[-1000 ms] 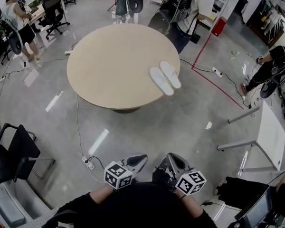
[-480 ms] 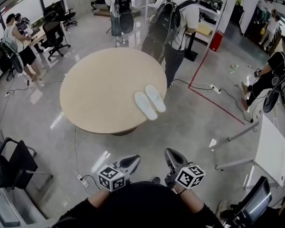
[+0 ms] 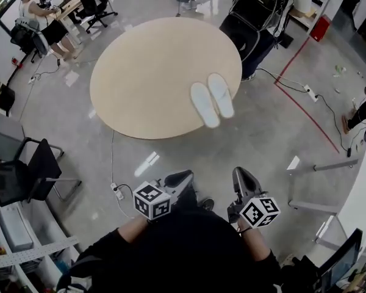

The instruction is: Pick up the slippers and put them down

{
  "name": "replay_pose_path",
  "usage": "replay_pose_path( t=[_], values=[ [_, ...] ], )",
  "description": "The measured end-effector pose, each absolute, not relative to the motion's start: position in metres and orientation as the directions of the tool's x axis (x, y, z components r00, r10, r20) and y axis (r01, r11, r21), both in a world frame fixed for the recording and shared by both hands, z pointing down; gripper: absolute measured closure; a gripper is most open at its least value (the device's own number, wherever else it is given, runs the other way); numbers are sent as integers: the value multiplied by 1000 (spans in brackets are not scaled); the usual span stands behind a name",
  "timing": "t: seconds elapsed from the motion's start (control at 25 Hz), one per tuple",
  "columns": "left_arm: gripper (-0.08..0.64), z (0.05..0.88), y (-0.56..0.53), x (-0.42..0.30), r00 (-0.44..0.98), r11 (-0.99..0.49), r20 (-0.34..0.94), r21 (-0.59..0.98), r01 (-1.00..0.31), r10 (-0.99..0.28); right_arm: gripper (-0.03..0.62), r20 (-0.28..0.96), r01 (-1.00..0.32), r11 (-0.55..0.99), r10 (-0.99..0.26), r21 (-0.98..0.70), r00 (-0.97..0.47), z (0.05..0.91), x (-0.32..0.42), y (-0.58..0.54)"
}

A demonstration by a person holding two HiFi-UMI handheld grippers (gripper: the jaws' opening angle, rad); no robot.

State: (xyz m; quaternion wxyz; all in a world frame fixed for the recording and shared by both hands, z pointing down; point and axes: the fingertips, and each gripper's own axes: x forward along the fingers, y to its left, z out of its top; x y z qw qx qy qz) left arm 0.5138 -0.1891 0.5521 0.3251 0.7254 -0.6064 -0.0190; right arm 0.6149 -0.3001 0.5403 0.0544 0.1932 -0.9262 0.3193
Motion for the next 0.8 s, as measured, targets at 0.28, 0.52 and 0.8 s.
replay_pose_path(
  t=[0.28, 0.52, 0.8],
  values=[
    [534, 572, -262, 453, 297, -55, 325, 585, -809, -898, 575, 287, -434, 718, -326, -545, -901, 554, 557, -360],
    [529, 591, -309, 417, 362, -76, 303, 665, -743, -882, 572, 398, -506, 710, -334, -489, -854, 568, 508, -398],
    [380, 628, -325, 389, 406, -19, 336, 751, -660, -850, 414, 491, -544, 670, -296, -504, -819, 598, 471, -428]
  ],
)
